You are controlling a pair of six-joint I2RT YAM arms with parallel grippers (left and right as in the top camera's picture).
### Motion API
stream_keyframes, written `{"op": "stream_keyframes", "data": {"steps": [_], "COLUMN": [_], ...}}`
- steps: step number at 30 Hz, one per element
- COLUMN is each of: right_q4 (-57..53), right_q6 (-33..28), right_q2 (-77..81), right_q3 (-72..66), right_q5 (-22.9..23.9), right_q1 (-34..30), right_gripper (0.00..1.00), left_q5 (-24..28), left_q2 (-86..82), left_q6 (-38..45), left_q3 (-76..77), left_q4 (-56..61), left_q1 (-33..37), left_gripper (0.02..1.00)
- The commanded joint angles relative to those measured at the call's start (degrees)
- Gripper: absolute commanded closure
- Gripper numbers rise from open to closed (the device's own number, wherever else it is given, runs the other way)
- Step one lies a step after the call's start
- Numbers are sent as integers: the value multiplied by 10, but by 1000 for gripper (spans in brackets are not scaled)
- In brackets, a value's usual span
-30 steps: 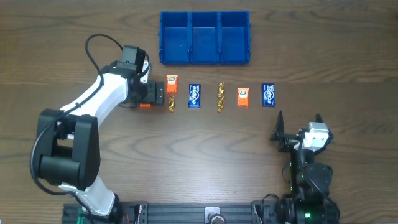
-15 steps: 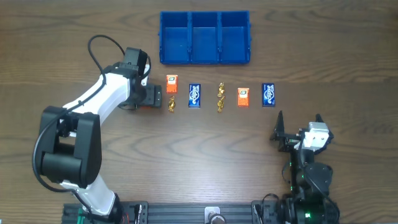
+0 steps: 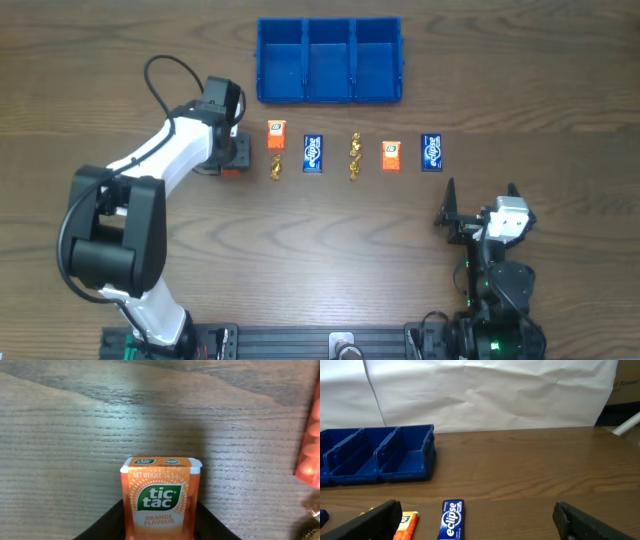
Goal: Sort Candies Into Trays
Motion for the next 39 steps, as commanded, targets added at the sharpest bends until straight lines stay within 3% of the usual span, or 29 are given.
{"op": "stream_keyframes", "data": {"steps": [1, 5, 11, 18, 30, 33, 37, 39], "right_q4": [-1, -1, -1, -1, -1, -1, -1, -1], "right_q6": [2, 2, 2, 2, 1, 1, 2, 2], "right_q2": [-4, -4, -4, -4, -4, -4, -4, -4], "right_q3": [-2, -2, -2, -2, -2, -2, -2, -2], "right_q5": [-1, -1, -1, 0, 0, -1, -1, -1], "right_q1": [-3, -3, -3, -3, -3, -3, -3, -3], "right_gripper": [1, 1, 1, 1, 1, 1, 1, 1], "left_q5": [0, -5, -94, -94, -89, -89, -88, -89], "left_q2": [11, -3, -26, 125, 210, 210, 210, 199], "left_q6": [-10, -49, -90, -73, -70, -69, -69, -68], "left_q3": [17, 75, 329, 547, 570, 570, 570, 570], "left_q4": [12, -33, -112, -117, -112, -116, -116, -117], "left_q1": [-13, -24, -77, -80, -80, -80, -80, -81], "left_gripper": [741, 757, 772, 772, 728, 612, 242, 211]}}
